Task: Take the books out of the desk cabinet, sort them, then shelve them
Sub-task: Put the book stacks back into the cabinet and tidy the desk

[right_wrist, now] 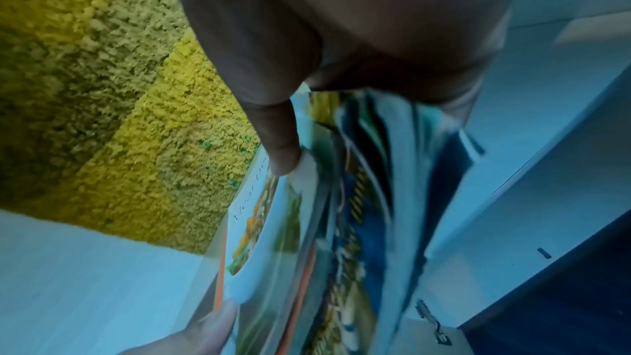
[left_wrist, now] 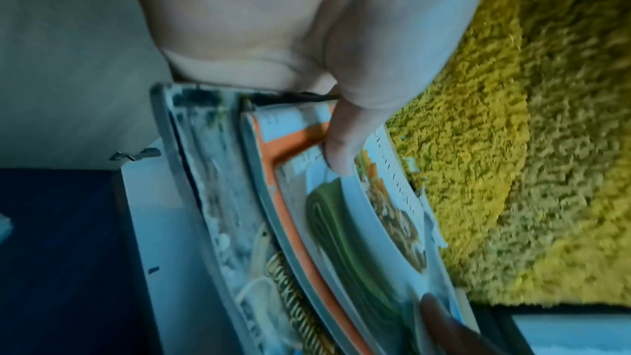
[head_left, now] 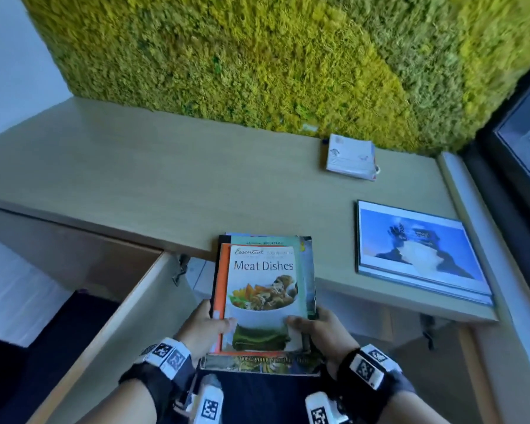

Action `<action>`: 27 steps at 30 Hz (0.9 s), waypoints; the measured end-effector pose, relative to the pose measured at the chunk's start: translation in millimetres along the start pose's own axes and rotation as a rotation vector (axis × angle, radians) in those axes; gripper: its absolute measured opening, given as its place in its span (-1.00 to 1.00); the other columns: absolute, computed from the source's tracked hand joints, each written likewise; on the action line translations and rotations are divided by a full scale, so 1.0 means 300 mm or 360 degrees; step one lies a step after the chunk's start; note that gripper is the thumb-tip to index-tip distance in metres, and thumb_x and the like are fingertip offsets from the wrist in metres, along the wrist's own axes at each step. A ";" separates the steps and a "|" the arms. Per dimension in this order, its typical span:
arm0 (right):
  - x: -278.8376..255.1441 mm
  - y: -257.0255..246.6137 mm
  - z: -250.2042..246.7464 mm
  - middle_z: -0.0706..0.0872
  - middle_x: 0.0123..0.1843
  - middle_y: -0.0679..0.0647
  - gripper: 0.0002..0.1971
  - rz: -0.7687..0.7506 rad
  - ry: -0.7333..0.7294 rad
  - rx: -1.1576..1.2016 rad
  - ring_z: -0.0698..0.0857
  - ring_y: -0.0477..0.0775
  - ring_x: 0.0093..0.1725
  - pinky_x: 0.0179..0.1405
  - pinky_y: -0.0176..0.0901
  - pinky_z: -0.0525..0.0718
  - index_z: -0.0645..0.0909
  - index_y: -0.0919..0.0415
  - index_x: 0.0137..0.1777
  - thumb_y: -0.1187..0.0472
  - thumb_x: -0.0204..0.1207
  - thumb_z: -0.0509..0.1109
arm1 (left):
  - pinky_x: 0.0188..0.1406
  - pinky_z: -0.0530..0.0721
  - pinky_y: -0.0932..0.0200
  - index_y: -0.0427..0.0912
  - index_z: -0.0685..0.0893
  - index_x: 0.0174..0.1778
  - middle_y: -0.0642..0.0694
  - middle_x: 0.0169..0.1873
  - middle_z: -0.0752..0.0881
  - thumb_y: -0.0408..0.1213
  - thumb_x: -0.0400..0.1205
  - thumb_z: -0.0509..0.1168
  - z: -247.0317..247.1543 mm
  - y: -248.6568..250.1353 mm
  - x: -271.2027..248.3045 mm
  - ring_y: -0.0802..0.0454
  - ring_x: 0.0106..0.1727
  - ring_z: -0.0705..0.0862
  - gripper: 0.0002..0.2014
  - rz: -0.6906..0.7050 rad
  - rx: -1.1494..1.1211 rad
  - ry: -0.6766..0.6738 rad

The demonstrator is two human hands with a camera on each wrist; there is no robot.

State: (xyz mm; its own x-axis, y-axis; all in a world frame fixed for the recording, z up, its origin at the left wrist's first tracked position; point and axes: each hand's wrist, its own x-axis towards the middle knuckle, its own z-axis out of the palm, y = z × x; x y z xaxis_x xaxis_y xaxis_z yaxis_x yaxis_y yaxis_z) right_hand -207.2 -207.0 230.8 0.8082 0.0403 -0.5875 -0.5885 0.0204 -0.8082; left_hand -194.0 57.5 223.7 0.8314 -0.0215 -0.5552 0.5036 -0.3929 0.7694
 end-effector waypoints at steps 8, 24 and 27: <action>-0.068 0.239 -0.003 0.87 0.10 0.33 -0.66 0.0098 -0.0125 -0.0106 0.86 0.40 0.09 0.17 0.42 0.80 0.65 0.29 0.29 0.42 0.54 0.54 | 0.43 0.46 0.05 0.00 0.45 0.39 0.12 0.28 0.59 -0.30 0.65 0.45 0.086 -0.255 -0.144 -0.06 0.44 0.54 -0.56 -0.0067 -0.0087 -0.0030; 0.850 0.561 -0.044 0.82 0.11 0.38 -0.65 -0.0137 0.0274 -0.0439 0.82 0.44 0.09 0.18 0.50 0.76 0.63 0.24 0.22 0.19 0.49 0.58 | -0.40 0.47 0.30 -0.22 0.54 0.20 -0.15 -0.05 0.62 -0.23 0.66 0.33 0.230 -0.504 0.827 0.01 -0.23 0.53 -0.76 0.0114 0.0206 0.0059; 1.026 0.579 -0.102 0.80 0.06 0.48 -0.74 -0.0250 0.0382 -0.0553 0.80 0.51 0.05 0.16 0.50 0.77 0.67 0.36 0.14 0.26 0.54 0.57 | -0.16 0.66 0.04 -0.21 0.55 0.05 -0.22 -0.08 0.66 -0.08 0.54 0.35 0.281 -0.497 1.015 -0.16 -0.16 0.61 -0.70 0.0296 0.0371 0.0081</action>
State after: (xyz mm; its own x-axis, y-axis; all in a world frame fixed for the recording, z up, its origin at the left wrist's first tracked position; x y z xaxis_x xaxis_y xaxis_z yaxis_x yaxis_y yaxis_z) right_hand -60.1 -221.6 -91.5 0.8931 -0.1704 -0.4163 -0.4498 -0.3306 -0.8297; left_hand -35.6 32.0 -86.7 0.9181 -0.0690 -0.3903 0.2788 -0.5874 0.7598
